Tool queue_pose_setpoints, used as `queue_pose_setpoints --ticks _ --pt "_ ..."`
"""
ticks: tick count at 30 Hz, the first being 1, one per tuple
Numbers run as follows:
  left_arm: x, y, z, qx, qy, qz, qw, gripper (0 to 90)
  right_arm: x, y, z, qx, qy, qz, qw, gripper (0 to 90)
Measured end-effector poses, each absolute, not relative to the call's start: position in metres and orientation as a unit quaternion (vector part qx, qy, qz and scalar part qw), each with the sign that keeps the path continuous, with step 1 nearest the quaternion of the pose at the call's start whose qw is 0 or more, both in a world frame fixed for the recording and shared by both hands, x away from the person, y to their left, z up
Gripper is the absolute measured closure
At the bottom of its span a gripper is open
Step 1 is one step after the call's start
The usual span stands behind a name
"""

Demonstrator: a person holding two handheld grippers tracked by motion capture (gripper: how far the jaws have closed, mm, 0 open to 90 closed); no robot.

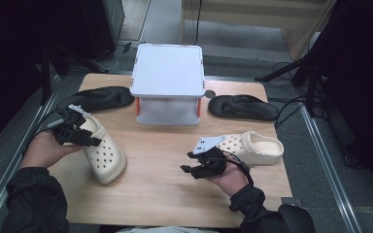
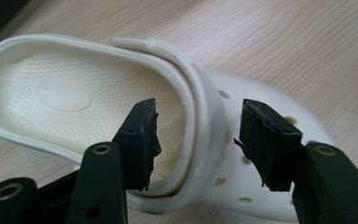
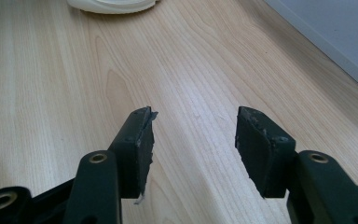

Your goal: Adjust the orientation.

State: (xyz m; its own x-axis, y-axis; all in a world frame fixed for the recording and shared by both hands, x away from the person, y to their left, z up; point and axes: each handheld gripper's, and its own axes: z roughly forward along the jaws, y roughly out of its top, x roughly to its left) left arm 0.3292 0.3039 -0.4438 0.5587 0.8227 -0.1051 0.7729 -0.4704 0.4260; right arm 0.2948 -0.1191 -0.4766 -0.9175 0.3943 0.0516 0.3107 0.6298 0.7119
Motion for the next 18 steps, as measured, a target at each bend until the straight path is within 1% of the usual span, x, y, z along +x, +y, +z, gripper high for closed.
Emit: queue_pose_setpoints --ticks 2,4,7,11,13,14,18 --pt "0.332 0.305 -0.449 0.855 0.464 0.045 0.228 48.9 0.294 -0.119 -0.476 0.196 0.901 0.382 0.056 47.4" --pt "0.333 0.304 -0.453 0.856 0.457 0.030 0.239 52.2 0.293 -0.118 -0.476 0.193 0.903 0.380 0.059 47.4" --pt "0.334 0.301 -0.456 0.861 0.443 0.024 0.250 58.4 0.294 -0.118 -0.476 0.191 0.903 0.379 0.065 47.4" --pt "0.337 0.301 -0.458 0.855 0.451 0.003 0.255 63.8 0.292 -0.119 -0.476 0.193 0.903 0.377 0.070 47.2" --pt "0.338 0.302 -0.458 0.851 0.454 -0.001 0.263 68.9 0.292 -0.121 -0.476 0.193 0.902 0.378 0.073 46.9" --pt "0.338 0.303 -0.458 0.849 0.456 -0.008 0.266 68.9 0.292 -0.121 -0.476 0.193 0.902 0.378 0.073 46.9" --pt "0.338 0.304 -0.456 0.841 0.462 -0.029 0.279 75.6 0.293 -0.122 -0.476 0.198 0.902 0.377 0.075 46.4"
